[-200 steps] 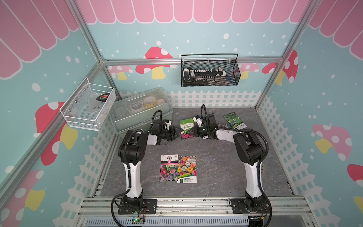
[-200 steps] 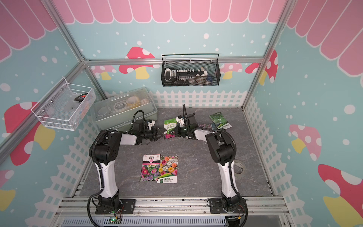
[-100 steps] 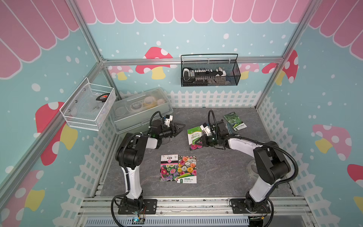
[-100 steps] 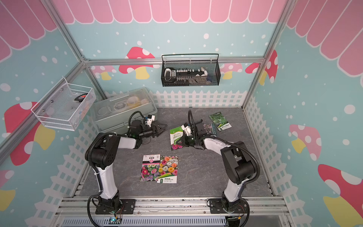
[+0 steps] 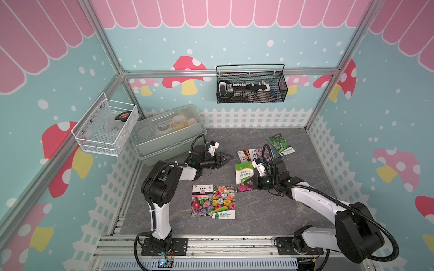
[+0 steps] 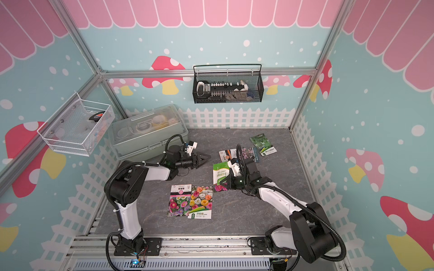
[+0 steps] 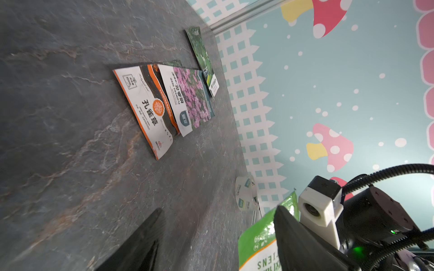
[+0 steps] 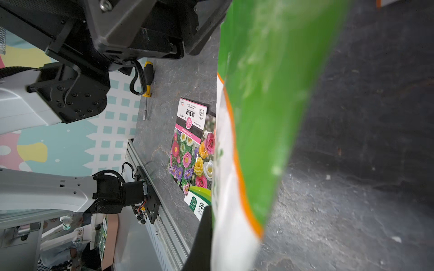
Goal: Arrange the seed packets in a row
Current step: Place the seed packet at the center of the board.
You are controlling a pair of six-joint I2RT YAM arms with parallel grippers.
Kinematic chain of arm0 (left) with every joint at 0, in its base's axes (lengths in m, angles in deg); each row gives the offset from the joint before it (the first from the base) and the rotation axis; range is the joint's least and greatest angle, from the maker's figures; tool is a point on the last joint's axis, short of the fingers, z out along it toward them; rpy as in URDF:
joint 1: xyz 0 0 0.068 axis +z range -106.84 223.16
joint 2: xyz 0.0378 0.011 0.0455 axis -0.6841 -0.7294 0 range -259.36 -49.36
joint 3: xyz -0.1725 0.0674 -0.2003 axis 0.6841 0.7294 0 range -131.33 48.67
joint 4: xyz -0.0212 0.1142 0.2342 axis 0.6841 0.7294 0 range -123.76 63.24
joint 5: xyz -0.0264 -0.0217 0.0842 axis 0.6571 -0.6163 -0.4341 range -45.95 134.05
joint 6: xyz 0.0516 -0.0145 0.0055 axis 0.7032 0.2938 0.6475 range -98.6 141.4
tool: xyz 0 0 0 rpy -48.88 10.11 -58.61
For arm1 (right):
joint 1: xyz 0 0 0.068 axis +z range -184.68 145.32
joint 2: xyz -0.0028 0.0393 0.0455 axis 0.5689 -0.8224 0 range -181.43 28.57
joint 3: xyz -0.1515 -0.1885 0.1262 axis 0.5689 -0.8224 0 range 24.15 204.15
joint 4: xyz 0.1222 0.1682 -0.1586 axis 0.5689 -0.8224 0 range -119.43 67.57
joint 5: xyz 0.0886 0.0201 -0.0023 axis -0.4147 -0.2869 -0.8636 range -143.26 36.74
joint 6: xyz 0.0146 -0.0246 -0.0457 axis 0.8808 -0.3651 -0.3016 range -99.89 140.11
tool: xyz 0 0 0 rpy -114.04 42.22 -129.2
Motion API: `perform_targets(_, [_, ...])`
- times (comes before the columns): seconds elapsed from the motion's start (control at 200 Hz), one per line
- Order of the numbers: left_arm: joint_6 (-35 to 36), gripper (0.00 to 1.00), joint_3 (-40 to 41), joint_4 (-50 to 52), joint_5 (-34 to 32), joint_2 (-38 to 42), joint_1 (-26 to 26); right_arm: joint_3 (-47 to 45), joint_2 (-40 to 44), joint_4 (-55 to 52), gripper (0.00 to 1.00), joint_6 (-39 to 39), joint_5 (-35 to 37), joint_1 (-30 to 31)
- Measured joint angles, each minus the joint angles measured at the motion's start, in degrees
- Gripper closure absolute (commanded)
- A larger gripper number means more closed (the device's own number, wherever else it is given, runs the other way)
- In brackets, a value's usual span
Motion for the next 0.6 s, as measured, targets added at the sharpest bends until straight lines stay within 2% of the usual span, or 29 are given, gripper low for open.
perform_targets(0.24, [5.31,0.27,-0.59,9.68,-4.92,3.15,-1.33,-7.48,9.73,-1.92,1.0,2.91,1.6,0.07])
perform_targets(0.435, [8.15,0.28,-2.95,17.2,-10.43,3.34,-3.48,-14.73,13.09,-1.77,1.0,6.29,2.97,1.36])
perform_targets(0.601, [11.13,0.28,-6.08,25.9,-16.74,3.34,-5.31,-16.61,13.49,-0.46,1.0,8.46,4.11,2.89])
